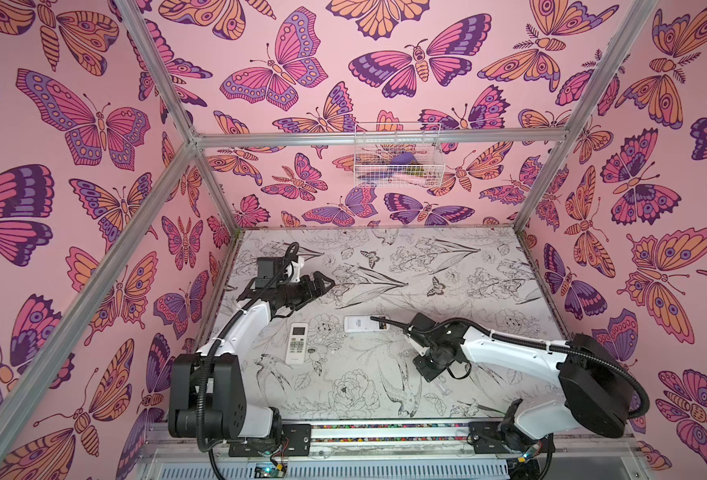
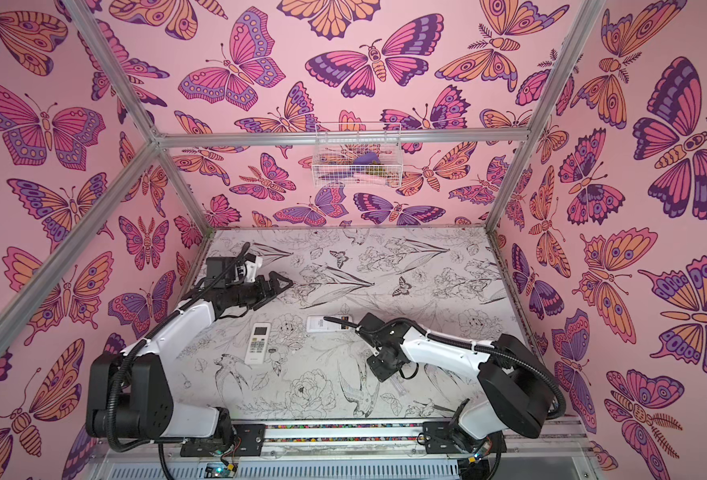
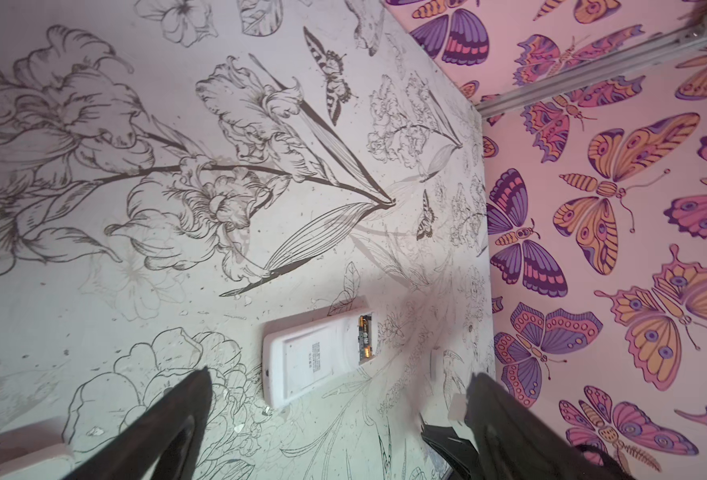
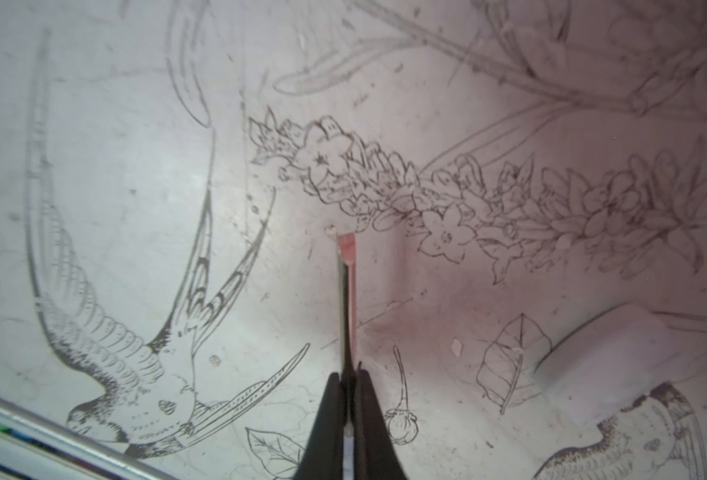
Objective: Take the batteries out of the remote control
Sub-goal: 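Lift the screwdriver with the right gripper and carry it toward the left gripper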
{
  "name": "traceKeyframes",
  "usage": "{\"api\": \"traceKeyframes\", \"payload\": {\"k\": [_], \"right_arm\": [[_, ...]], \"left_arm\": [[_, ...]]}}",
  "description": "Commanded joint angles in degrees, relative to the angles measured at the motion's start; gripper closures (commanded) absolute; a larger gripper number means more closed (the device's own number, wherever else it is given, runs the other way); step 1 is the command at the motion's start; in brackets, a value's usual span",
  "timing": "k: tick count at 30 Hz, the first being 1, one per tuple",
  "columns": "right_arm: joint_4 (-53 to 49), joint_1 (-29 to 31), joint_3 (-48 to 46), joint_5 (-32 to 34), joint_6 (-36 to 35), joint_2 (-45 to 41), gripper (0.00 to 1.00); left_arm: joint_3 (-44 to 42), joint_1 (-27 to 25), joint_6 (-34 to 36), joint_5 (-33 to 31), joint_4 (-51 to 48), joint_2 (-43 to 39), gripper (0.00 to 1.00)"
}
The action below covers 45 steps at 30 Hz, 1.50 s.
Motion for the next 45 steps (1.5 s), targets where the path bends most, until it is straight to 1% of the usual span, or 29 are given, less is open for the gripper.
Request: {"api": "traceKeyframes", "payload": {"k": [1,4,6,9,12,13,14,17,19,21,25,27,32,34,36,37,38,39,41,42,43,45], "right_arm": [[2.5,-2.1,2.4,-5.2,-6.5,-2.4,1.00],[4.0,-4.3,5.6,-9.2,-8.9,-2.2,1.00],[5.5,-5.2,8.2,-13.3,-10.7,-1.2,1.00],[6.8,-5.2,11.2,-17.3,-14.1,0.1,1.00],[7.8,-5.3,13.6,-19.7,-17.0,1.1,1.00],[9.9,-5.3,13.5,-21.3,-16.9,1.1,1.00],[12.8,-5.7,12.6,-25.1,-17.5,0.8,1.00],[19.2,-5.9,10.8,-29.1,-19.5,0.1,1.00],[20.1,-6.3,11.7,-31.5,-20.3,0.5,1.00],[19.5,-6.8,13.1,-35.2,-22.0,1.5,1.00],[19.6,-7.3,14.3,-41.5,-24.8,3.4,1.00],[20.0,-7.5,14.5,-44.3,-25.7,3.9,1.00],[20.6,-8.0,13.5,-50.0,-32.5,3.6,1.00],[21.9,-8.4,13.2,-51.5,-32.9,3.3,1.00],[23.2,-8.7,12.9,-52.9,-33.3,3.1,1.00],[23.9,-8.8,12.6,-52.9,-33.7,3.0,1.00],[25.2,-8.8,12.4,-51.4,-33.4,2.8,1.00],[27.3,-8.8,11.9,-48.6,-32.1,2.4,1.00],[32.6,-8.5,10.3,-40.7,-29.3,0.8,1.00],[35.1,-8.0,8.9,-36.6,-29.0,-0.4,1.00],[37.8,-7.5,7.2,-31.2,-29.1,-2.1,1.00],[43.4,-6.2,3.9,-23.5,-30.7,-4.5,1.00]], "left_arm": [[2.2,0.6,5.3,6.2,-1.9,-1.6,0.04],[4.2,0.5,9.7,13.1,-3.7,-2.0,0.04],[5.7,0.5,13.6,17.3,-5.6,-1.7,0.04],[7.9,0.6,19.0,21.6,-8.8,-1.6,0.03],[10.9,0.5,25.6,26.0,-15.1,-2.0,0.02],[12.1,0.5,28.8,26.9,-17.6,-1.9,0.01],[13.1,0.4,30.7,27.1,-19.8,-1.9,0.00],[16.4,-0.2,34.5,25.5,-24.4,-2.0,0.00],[19.0,-0.3,38.4,23.8,-28.5,-1.9,0.00],[21.1,-0.3,44.6,22.2,-33.8,-1.5,0.00],[23.4,-0.7,55.8,20.8,-39.8,-1.9,0.02],[25.3,-0.9,64.9,23.1,-45.8,-1.7,0.05],[28.6,-3.8,86.5,22.7,-58.4,-1.5,0.12],[29.9,-5.0,93.5,21.3,-62.4,-1.2,0.15],[30.6,-5.5,98.5,21.2,-65.0,-0.9,0.20],[30.7,-5.5,100.4,21.4,-65.7,-0.8,0.20],[30.7,-5.6,101.4,21.4,-65.8,-0.8,0.21],[30.9,-6.0,101.9,21.2,-65.8,-0.7,0.22],[31.8,-6.6,100.5,20.9,-65.6,-0.5,0.27],[32.5,-6.6,97.4,21.1,-64.8,-0.4,0.29],[32.7,-6.6,92.3,20.9,-62.5,-0.3,0.30],[32.1,-6.5,82.5,19.2,-57.4,-0.5,0.30]]}}
